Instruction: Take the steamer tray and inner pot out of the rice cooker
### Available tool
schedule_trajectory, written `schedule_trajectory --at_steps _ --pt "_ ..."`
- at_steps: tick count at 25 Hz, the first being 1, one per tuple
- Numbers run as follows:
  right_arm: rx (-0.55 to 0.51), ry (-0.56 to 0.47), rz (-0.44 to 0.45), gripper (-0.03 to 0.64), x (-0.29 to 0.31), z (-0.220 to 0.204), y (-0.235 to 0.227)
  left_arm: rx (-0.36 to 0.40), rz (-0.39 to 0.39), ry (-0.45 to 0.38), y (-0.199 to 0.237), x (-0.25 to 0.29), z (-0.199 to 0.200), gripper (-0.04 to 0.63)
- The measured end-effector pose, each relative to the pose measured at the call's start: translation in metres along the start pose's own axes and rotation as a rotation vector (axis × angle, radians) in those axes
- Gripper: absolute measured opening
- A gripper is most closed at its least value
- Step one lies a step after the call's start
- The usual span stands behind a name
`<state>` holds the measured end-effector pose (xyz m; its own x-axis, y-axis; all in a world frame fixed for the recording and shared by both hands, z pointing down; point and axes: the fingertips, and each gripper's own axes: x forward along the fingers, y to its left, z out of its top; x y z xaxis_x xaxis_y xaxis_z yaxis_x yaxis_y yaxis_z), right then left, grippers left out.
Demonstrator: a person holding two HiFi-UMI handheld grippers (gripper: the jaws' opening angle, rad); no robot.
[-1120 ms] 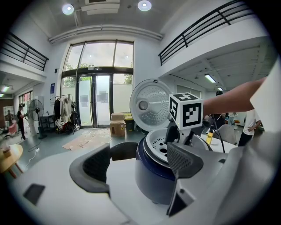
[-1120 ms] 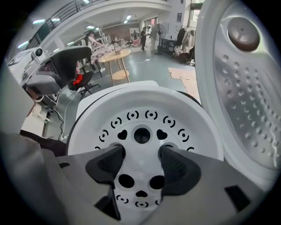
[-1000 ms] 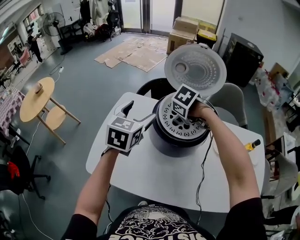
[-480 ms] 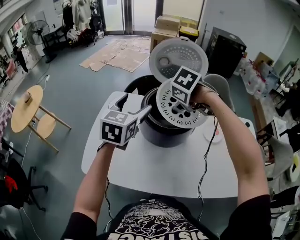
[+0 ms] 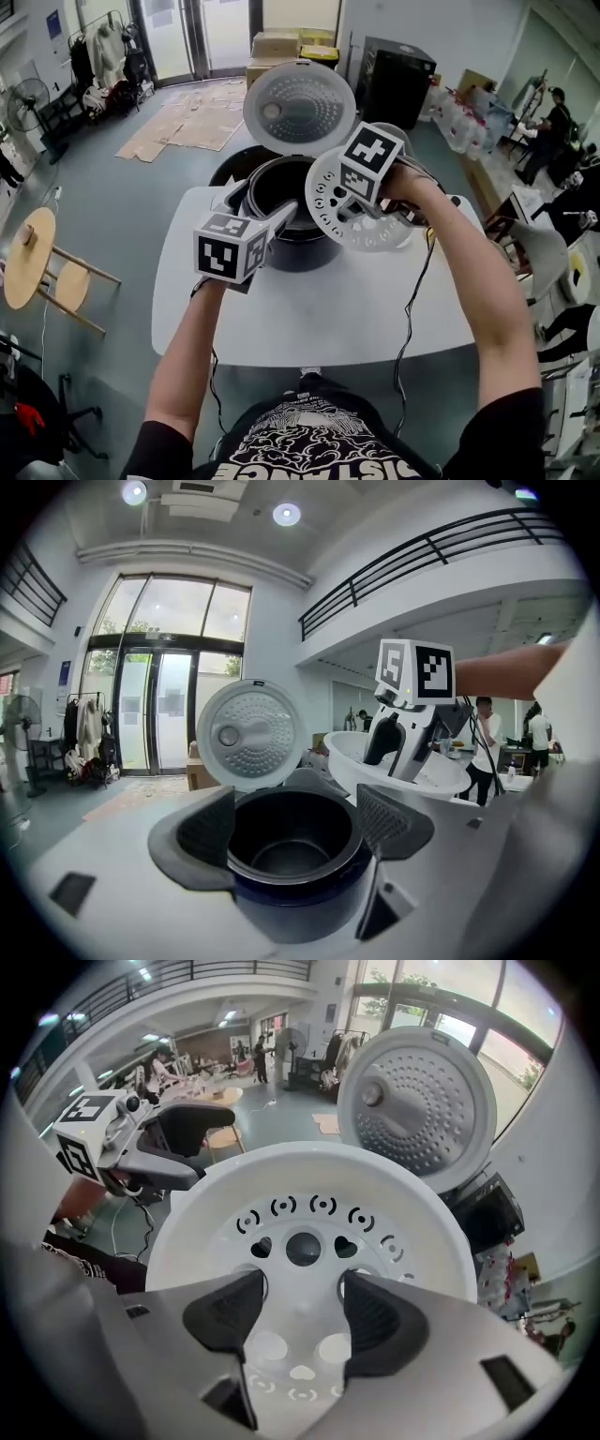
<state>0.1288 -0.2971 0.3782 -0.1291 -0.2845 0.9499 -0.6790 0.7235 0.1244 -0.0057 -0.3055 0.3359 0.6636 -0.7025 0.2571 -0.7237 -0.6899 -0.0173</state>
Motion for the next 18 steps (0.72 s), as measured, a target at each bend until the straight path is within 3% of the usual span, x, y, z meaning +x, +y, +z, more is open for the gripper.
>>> schedule_trajectory --at_steps 9,18 --pt "0.151 0.001 0.012 0.287 0.006 -0.053 0.011 0.035 -0.108 0.025 -0.034 0.017 -0.006 0.399" --pt "0.293 0.049 0.07 0.288 0.056 -0.118 0.052 0.033 -0.116 0.013 -0.053 0.002 -0.01 0.398"
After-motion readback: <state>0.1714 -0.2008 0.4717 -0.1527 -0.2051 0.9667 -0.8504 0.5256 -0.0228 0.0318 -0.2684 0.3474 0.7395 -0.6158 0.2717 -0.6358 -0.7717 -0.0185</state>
